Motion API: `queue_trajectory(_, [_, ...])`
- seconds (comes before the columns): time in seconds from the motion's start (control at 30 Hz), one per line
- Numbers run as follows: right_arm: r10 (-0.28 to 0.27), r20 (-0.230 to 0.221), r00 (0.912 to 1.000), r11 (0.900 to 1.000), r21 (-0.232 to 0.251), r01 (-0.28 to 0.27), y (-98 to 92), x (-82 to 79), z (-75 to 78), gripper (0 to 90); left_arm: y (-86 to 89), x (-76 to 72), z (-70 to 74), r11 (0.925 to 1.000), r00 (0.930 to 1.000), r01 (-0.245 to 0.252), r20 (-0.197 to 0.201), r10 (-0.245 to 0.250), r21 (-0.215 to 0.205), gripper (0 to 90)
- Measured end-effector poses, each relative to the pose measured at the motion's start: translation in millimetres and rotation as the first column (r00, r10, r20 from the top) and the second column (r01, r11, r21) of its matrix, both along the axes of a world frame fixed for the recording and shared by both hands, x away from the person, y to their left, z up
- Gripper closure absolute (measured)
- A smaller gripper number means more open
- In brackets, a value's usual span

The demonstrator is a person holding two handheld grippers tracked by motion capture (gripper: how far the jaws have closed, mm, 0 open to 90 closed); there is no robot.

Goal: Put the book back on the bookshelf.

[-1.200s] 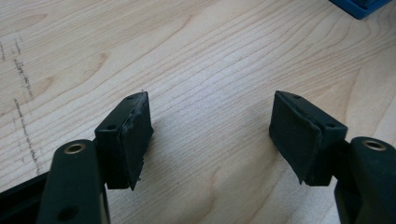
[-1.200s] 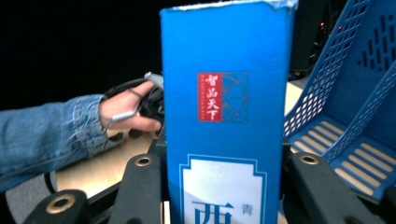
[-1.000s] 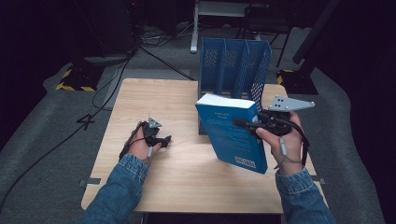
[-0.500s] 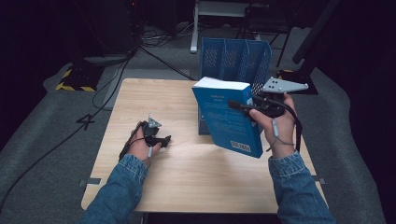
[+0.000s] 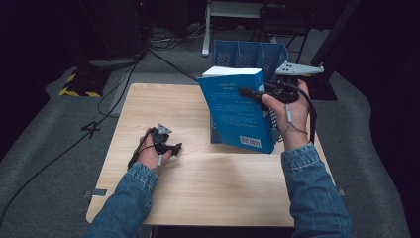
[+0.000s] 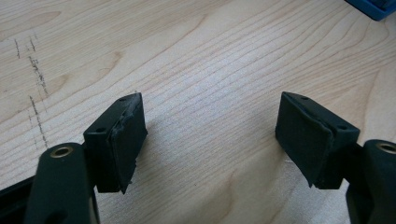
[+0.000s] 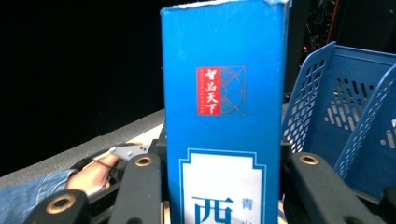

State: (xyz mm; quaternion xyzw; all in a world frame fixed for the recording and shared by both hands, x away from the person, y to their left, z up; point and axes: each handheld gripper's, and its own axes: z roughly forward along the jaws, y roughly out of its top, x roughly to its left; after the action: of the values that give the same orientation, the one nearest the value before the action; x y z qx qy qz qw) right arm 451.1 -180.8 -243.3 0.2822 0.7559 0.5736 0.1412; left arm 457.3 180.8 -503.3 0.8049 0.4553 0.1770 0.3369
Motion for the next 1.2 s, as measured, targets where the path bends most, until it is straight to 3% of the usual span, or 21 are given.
queue_trajectory(0.27, [-0.03,-0.023,0.9993,0.998,0.055,0.031,1.9,24.7,11.3,61.5,-2.5,5.7,0.0,1.0,1.0,0.004,0.0,-0.004,0.006,23.5])
queue_trajectory(0.47, [-0.048,-0.051,0.9976,0.992,0.117,0.053,-0.7,46.4,10.0,61.5,-3.2,5.9,-0.1,1.0,1.0,0.0,-0.004,0.0,0.0,23.4])
queue_trajectory(0.6, [-0.083,-0.059,0.9948,0.987,0.13,0.09,-2.6,58.0,8.4,61.5,-3.3,6.1,-0.1,1.0,1.0,0.0,-0.005,0.0,-0.001,23.4])
queue_trajectory(0.77, [-0.122,-0.087,0.9887,0.975,0.176,0.135,-7.0,70.7,5.4,61.5,-3.4,6.2,-0.2,1.0,1.0,0.0,-0.005,0.0,-0.001,23.4])
queue_trajectory(0.9, [-0.161,-0.115,0.9802,0.958,0.22,0.183,-12.6,81.8,3.2,61.5,-3.5,6.3,-0.2,1.0,1.0,-0.001,-0.004,0.001,-0.002,23.4])
queue_trajectory(1.2, [-0.222,-0.13,0.9663,0.929,0.271,0.25,-25.0,99.0,-3.5,61.3,-3.5,6.4,-0.2,1.0,1.0,-0.001,-0.005,0.001,-0.002,23.4])
